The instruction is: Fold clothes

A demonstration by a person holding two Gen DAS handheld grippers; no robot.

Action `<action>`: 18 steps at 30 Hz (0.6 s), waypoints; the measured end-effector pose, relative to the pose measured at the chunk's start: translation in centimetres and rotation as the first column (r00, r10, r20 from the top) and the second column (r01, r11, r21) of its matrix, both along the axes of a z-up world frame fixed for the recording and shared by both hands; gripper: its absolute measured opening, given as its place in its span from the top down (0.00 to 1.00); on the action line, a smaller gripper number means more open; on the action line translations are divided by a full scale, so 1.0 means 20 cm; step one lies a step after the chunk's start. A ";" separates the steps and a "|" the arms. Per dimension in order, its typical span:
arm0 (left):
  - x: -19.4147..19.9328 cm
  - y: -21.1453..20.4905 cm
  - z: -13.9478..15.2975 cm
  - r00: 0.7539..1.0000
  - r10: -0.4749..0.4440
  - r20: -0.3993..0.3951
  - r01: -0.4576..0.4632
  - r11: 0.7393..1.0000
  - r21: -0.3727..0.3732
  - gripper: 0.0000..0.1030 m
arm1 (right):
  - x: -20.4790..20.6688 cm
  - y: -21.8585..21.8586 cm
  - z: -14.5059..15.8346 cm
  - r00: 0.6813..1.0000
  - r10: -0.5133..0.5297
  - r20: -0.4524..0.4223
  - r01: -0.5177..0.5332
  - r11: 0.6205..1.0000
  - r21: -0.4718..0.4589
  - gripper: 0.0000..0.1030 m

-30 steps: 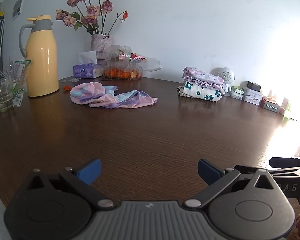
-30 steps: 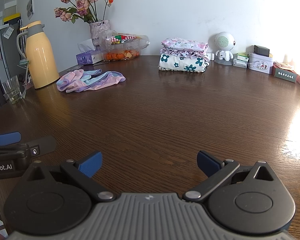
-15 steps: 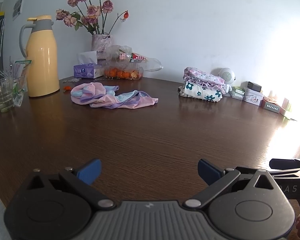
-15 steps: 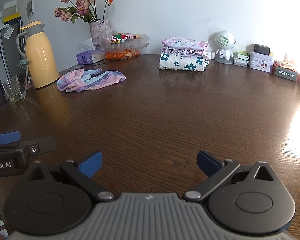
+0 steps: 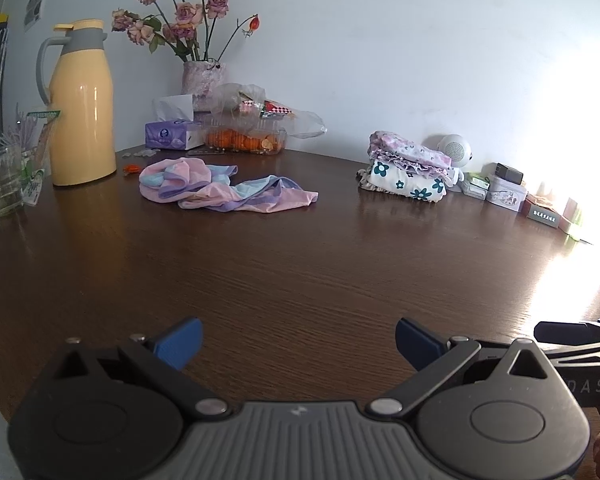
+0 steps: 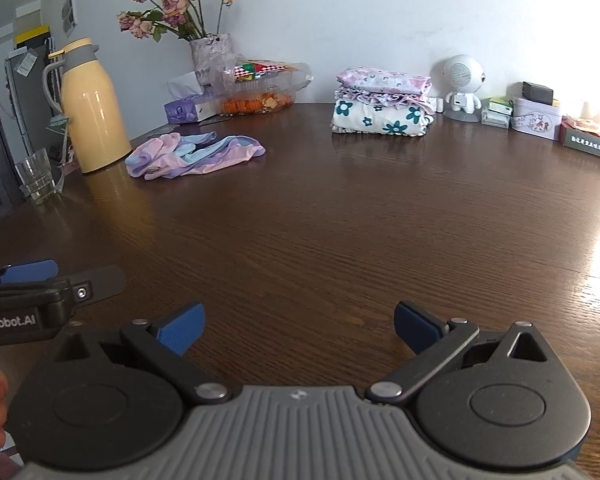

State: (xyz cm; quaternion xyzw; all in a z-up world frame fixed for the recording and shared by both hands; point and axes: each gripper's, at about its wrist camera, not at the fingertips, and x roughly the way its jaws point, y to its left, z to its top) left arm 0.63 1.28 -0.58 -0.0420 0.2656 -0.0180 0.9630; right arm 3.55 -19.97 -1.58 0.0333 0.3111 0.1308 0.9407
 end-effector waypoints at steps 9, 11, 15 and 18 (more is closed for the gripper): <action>0.13 0.16 0.03 1.000 0.005 0.003 -0.005 1.000 -0.029 0.00 | 0.13 0.09 0.06 0.998 0.039 0.049 -0.040 0.999 0.021 0.00; 0.19 0.22 0.05 1.000 0.006 0.012 -0.006 1.000 -0.016 0.00 | 0.19 0.13 0.08 0.996 0.051 0.079 -0.052 0.999 0.001 0.00; 0.33 0.34 0.11 1.000 0.004 0.028 -0.005 1.000 0.025 0.00 | 0.32 0.25 0.11 0.985 0.109 0.133 -0.099 0.992 -0.080 0.00; 0.46 0.41 0.16 0.999 0.001 0.039 -0.005 0.996 0.084 0.00 | 0.45 0.33 0.15 0.977 0.145 0.158 -0.126 0.984 -0.127 0.00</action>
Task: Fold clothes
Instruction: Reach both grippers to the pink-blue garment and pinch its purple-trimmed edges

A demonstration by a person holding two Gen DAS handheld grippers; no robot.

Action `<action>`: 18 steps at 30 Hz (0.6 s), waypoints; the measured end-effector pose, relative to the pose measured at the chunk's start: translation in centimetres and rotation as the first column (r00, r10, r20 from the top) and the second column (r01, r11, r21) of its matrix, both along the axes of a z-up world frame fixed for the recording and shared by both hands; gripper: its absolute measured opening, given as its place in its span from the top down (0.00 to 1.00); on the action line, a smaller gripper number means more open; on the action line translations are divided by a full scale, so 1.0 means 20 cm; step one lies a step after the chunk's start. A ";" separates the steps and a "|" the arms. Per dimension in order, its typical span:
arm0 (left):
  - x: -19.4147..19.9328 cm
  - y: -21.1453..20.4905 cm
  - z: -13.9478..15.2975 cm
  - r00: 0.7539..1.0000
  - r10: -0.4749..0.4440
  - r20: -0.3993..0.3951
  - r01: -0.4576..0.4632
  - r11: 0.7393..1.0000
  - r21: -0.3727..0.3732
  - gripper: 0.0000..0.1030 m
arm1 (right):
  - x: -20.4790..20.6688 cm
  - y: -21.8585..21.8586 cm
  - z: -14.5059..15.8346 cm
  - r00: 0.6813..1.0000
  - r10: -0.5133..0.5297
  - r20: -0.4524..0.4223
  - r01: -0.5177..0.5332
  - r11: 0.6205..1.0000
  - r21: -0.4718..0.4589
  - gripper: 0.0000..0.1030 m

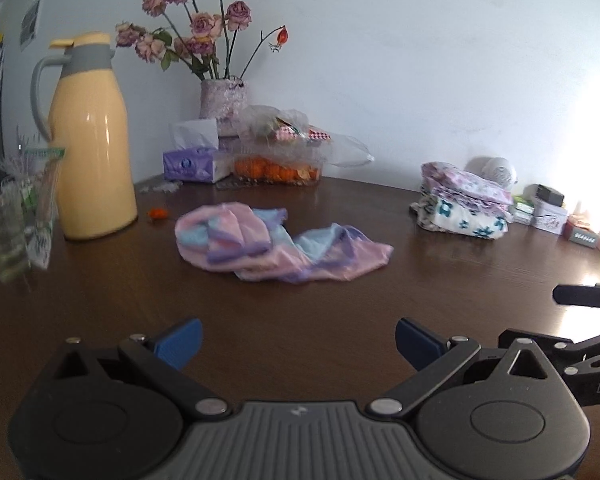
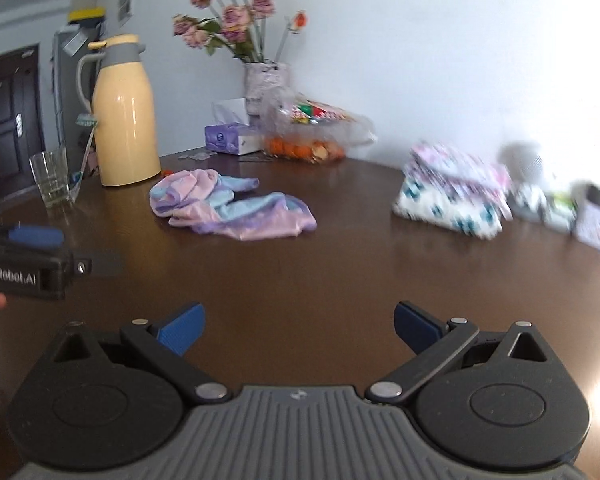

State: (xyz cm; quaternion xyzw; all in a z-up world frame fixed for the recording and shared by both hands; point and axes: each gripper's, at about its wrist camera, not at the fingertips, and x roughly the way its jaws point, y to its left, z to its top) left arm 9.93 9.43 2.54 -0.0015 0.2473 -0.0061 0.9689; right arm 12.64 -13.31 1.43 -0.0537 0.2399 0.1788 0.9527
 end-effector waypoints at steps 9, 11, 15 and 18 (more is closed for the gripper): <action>0.52 0.15 0.07 1.000 -0.020 -0.022 0.021 0.998 0.057 0.00 | 0.64 0.15 0.06 0.995 0.056 -0.081 -0.056 0.998 0.001 0.01; 0.62 0.16 0.06 0.999 -0.020 -0.042 0.024 0.995 0.096 0.00 | 0.77 0.19 0.05 0.991 0.079 -0.104 -0.081 0.997 -0.017 0.05; 0.81 0.17 0.01 0.996 -0.024 -0.091 0.039 0.985 0.167 0.03 | 0.98 0.27 0.01 0.979 0.127 -0.161 -0.136 0.990 -0.043 0.16; 0.88 0.18 -0.07 0.989 -0.052 -0.137 0.076 0.981 0.179 0.12 | 1.05 0.32 -0.03 0.968 0.158 -0.194 -0.172 0.984 -0.056 0.29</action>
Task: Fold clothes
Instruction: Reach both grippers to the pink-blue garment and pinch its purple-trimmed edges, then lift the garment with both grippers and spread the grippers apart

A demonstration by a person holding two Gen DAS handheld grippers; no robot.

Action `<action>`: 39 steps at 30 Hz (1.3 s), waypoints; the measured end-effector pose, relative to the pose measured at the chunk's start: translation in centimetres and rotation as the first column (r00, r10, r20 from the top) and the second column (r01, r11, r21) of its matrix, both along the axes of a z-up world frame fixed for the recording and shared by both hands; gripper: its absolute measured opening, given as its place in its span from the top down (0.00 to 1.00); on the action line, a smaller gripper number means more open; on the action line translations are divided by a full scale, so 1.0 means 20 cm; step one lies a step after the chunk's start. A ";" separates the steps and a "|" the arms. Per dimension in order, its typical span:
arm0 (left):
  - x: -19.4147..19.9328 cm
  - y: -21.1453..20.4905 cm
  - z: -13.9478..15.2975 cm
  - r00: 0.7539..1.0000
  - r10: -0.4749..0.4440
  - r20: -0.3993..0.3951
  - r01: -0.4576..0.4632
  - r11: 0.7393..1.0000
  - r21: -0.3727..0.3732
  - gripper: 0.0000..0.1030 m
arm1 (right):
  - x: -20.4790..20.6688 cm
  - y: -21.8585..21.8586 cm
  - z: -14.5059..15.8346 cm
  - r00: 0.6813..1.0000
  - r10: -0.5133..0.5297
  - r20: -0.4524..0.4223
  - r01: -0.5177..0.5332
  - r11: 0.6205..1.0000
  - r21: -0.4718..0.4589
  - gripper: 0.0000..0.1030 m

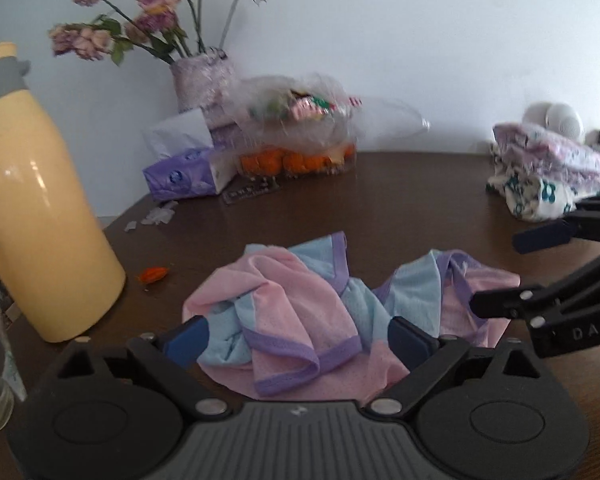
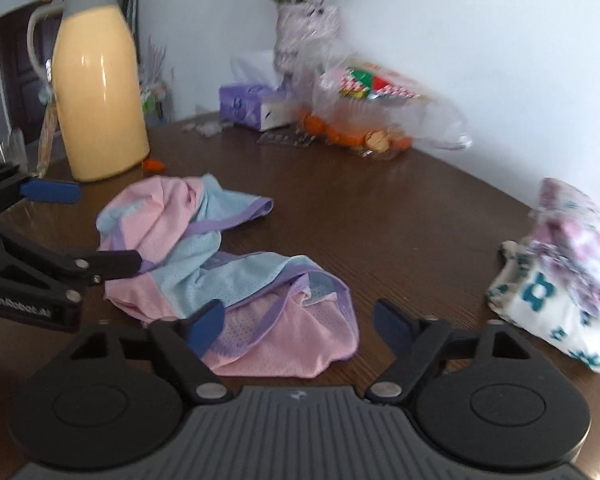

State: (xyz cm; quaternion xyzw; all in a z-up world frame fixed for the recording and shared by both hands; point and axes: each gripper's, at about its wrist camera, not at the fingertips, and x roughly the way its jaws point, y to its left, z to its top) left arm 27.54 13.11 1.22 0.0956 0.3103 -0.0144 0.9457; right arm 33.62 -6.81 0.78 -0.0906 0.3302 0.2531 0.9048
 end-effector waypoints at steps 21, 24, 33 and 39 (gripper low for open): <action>-0.19 0.29 0.14 0.999 -0.028 0.019 0.031 0.979 -0.199 0.90 | -0.38 -0.40 0.15 0.998 -0.062 -0.013 0.061 0.998 -0.010 0.98; -0.30 0.29 0.24 0.996 -0.036 0.077 0.051 0.977 -0.205 0.91 | -0.52 -0.53 0.27 0.990 -0.127 0.059 0.127 0.992 0.007 0.98; -0.53 0.16 0.41 0.989 -0.044 0.143 0.066 0.986 -0.155 0.91 | -0.88 -0.72 0.56 0.945 -0.223 0.238 0.222 0.975 0.029 0.98; -0.55 0.14 0.33 0.998 0.035 0.053 -0.029 0.993 -0.115 0.72 | -1.12 -0.80 0.60 0.940 -0.214 0.267 0.204 0.977 0.064 0.98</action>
